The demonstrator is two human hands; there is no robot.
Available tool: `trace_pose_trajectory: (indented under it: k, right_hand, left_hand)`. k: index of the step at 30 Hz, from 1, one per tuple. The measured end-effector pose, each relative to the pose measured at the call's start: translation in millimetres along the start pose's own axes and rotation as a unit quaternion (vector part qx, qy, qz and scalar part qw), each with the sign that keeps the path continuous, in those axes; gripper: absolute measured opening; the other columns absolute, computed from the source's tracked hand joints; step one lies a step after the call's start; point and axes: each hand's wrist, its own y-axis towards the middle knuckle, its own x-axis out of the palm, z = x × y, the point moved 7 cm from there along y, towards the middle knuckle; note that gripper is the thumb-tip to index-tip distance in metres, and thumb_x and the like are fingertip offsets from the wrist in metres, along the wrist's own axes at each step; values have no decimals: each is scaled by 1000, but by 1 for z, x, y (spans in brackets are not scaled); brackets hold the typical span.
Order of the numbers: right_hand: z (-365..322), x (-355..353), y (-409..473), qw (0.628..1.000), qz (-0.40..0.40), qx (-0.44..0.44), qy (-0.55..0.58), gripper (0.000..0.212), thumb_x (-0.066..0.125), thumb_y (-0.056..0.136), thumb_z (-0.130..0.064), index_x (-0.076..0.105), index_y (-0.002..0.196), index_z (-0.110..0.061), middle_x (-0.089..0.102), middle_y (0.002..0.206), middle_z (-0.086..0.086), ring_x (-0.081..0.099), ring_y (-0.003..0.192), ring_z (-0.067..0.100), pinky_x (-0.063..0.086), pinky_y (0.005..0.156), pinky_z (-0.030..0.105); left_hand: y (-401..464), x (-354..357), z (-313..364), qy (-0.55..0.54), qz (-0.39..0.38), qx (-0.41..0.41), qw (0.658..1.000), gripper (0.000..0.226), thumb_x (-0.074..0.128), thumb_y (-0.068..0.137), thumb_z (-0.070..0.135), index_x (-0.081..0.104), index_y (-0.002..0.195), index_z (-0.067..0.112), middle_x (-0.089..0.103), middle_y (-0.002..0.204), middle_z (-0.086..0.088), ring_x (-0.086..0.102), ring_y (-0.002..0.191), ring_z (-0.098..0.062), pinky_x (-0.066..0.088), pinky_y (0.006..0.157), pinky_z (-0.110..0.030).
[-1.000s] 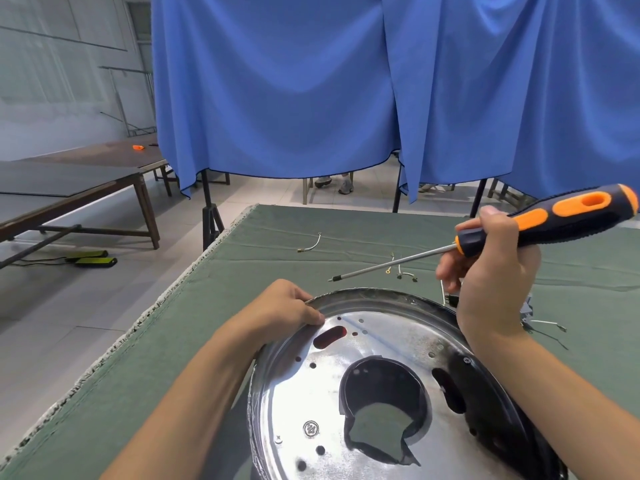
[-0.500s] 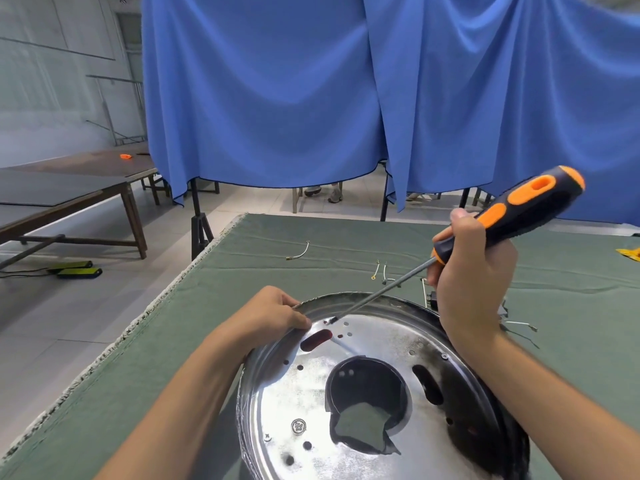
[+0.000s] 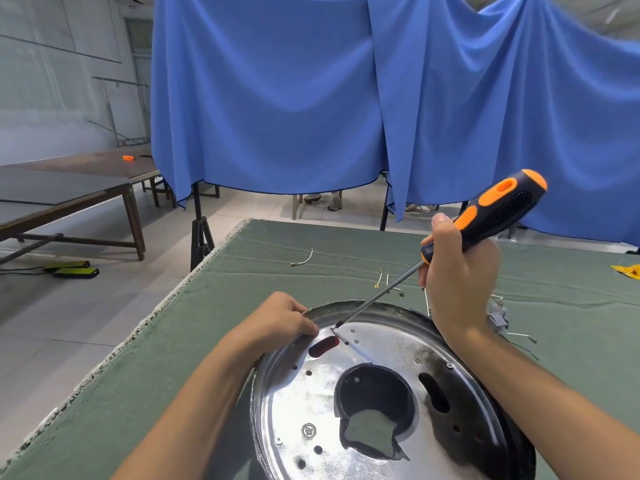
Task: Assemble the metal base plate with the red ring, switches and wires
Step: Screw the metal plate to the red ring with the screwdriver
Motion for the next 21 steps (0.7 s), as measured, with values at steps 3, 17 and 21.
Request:
trace_pose_trajectory:
  k: [3,17,21]
  right_hand:
    - [1,3,1,1000,-9,3,3,31,53,74,-41,51,47,-26,43,41,-9,37,39,9,31,39,24]
    - [-7,29,13,994,-54,-19,-96,37,51,72,-44,42,50,-15,41,43,-6,37,43,16,36,47,38]
    - [-20,51,16,980,-85,-66,-170,42,47,72,-44,34,52,-9,40,48,13,38,48,20,38,47,38]
  left_hand:
    - [1,0,-1,0,1,1,1000,10,70,81,14,74,72,10,60,55,3,53,50,-9,38,47,-12]
    - [1,3,-1,-1,6,3,1000,24,69,80,11,66,56,14,55,50,2,51,51,-12,40,58,-21]
    - [0,4,-1,-7,4,6,1000,19,68,81,10,68,61,9,54,53,-2,49,53,-14,39,60,-23]
